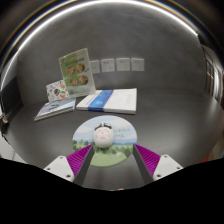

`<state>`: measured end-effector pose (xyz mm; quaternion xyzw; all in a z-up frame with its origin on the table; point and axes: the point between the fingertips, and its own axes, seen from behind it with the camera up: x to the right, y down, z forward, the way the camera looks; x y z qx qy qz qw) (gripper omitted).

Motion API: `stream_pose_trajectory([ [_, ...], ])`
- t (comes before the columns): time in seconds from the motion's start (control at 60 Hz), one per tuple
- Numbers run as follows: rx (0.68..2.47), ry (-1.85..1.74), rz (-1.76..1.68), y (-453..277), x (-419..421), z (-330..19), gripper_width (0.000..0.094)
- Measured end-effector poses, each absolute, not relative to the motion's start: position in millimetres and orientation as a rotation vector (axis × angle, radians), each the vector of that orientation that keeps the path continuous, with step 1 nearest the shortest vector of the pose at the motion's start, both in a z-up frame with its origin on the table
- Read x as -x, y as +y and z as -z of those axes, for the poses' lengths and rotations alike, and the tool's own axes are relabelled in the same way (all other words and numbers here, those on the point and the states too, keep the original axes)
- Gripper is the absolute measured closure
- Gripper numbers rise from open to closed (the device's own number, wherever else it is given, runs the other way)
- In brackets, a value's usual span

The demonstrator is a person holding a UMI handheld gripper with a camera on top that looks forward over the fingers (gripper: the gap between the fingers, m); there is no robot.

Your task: Arrange mouse

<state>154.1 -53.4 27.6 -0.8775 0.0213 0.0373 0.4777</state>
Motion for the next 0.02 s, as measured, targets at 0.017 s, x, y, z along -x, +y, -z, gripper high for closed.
stream_pose_trajectory([
  [0.017,2.139,0.064,-0.091,-60.1,-157.7,-29.1,0.0091],
])
